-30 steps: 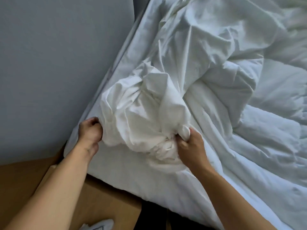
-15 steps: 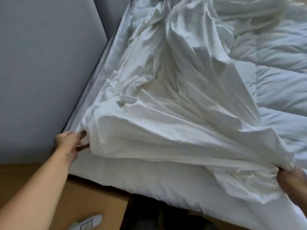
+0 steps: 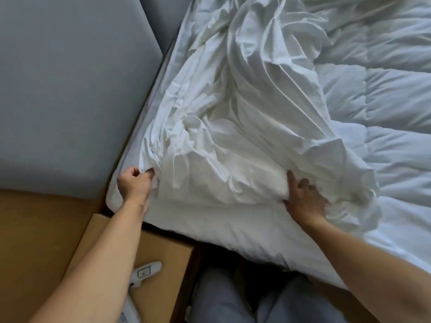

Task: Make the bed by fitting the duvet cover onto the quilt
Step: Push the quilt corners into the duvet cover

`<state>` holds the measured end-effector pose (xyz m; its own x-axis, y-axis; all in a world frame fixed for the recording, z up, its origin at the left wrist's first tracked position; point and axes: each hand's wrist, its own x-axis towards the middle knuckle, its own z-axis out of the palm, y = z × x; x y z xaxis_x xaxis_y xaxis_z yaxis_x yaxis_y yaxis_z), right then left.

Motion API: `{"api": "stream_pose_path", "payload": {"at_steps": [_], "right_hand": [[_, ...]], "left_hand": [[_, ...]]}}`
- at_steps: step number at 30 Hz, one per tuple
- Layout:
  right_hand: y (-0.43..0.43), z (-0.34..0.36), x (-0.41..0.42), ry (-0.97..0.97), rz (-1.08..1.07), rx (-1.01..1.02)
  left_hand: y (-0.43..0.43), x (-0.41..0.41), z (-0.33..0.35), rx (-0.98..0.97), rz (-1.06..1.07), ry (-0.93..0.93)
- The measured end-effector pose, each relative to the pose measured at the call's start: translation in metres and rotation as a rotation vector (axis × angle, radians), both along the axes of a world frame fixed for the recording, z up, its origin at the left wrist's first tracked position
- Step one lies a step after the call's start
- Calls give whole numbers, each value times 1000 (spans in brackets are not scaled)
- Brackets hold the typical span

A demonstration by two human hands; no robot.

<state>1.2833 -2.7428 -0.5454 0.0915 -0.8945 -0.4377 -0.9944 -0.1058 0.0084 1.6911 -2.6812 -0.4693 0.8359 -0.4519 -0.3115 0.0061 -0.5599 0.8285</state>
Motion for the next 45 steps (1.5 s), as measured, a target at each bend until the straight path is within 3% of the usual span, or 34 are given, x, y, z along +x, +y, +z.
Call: {"api": "stream_pose_path", "payload": {"at_steps": [6,10,16,18,20,22,24,26,29,30,31,34,38,41,45], "right_hand": [[10,-4,-88,12,48,-146],[23,7,-103,51,-265,-168],[52,3,-62,-229,-385,-25],[53,-1,-88,-175,-373,-6],[49,-3,-138,1,-335,1],[29,-1,-173,117,-324,125],[3,27,-132,266,-155,220],[-24,68,-43,265,-59,274],[-39,111,116,-256,62,-167],[-35,124,172,-396,110,-231],[-31,127,220,-452,195,-217],[-24,109,294,-389,286,94],[-27,76,218,-347,283,124],[-28,63,124,-180,232,92],[-53,68,17,145,-70,159]], "left_hand": [[19,22,9,5,178,118],[15,28,25,-26,154,156],[10,32,37,15,61,149],[9,44,39,40,49,126],[6,55,43,63,24,109],[1,59,44,87,-35,57],[-5,55,45,96,-91,19],[-6,52,42,109,-180,-8],[-5,53,36,155,-282,-89],[-4,55,35,161,-292,-96],[-5,57,36,161,-299,-87],[-10,71,41,158,-294,-17],[-16,98,43,192,-225,81],[-26,106,38,220,-230,128],[-48,110,36,203,-191,154]]}}
